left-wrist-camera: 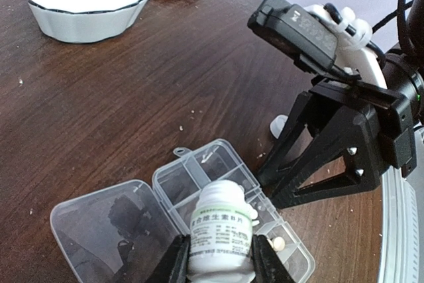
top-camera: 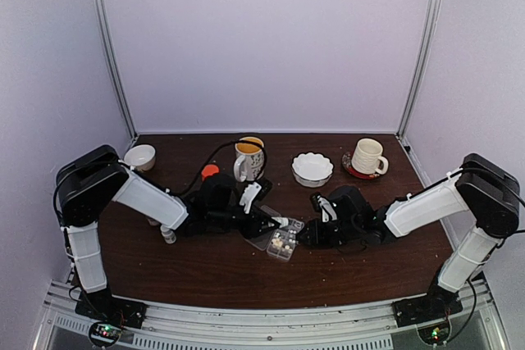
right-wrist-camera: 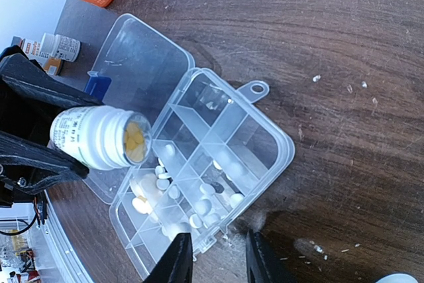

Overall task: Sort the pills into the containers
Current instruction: Pour the pill into the compartment of the pill container.

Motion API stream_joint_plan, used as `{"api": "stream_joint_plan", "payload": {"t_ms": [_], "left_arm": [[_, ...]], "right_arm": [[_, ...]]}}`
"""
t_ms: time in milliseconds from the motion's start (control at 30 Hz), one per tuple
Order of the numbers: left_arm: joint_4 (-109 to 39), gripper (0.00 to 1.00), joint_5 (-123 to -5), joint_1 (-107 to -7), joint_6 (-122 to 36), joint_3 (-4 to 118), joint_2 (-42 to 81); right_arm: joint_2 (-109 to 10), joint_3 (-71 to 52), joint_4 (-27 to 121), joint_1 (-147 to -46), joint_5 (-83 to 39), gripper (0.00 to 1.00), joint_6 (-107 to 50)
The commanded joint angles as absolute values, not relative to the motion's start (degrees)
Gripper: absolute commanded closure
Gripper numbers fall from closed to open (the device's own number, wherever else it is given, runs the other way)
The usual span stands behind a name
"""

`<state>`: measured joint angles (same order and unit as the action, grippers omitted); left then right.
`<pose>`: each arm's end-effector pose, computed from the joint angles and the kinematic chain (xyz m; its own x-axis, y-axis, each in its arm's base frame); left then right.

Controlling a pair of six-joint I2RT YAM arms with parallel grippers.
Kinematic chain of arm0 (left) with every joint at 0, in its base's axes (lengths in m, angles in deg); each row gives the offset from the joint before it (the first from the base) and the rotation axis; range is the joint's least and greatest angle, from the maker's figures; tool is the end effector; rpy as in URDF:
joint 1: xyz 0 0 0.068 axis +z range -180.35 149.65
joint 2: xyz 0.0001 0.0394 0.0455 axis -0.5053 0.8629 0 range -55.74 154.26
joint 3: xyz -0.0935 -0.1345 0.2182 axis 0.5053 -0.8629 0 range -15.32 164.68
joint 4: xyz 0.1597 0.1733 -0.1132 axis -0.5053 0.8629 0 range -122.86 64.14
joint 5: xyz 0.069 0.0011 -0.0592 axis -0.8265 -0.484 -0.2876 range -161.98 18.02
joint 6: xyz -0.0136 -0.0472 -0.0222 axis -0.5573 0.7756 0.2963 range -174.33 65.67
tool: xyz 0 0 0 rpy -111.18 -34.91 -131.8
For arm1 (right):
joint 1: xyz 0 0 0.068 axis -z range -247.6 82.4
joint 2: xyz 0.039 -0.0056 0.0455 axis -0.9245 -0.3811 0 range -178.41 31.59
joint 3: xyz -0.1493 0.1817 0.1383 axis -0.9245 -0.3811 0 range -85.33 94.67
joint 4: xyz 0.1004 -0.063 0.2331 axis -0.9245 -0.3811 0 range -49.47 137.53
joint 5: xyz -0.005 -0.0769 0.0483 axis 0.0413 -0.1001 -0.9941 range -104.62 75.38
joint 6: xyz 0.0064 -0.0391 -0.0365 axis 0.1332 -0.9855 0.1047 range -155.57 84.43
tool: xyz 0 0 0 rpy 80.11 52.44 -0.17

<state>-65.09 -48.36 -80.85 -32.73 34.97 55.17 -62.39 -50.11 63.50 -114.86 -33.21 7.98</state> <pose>0.2311 -0.3026 0.1254 -0.6241 0.2267 -0.7477 0.7543 0.4242 -0.5011 0.1925 0.2250 0.1254 -0.9231 -0.0368 -0.3827 -0.3020 0.6854 0.6626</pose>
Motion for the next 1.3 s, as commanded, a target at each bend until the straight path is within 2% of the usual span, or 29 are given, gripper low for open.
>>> {"api": "stream_joint_plan", "payload": {"t_ms": [0,467,1267], "left_arm": [[-64.38,1.00,-49.30,-81.89,-33.94,35.45,53.69],[-63.60,1.00,-49.46,-82.29,-33.59,35.66,51.60],[-53.19,1.00,-55.49,-83.39,-37.84,40.75,50.29]], "right_arm": [[-60.81,-48.82,62.29,-115.15,-32.46,0.71,6.99],[-60.28,-48.76,61.55,-115.15,-32.36,0.71,6.66],[-59.47,-49.52,61.68,-115.13,-32.40,0.71,6.62]]}}
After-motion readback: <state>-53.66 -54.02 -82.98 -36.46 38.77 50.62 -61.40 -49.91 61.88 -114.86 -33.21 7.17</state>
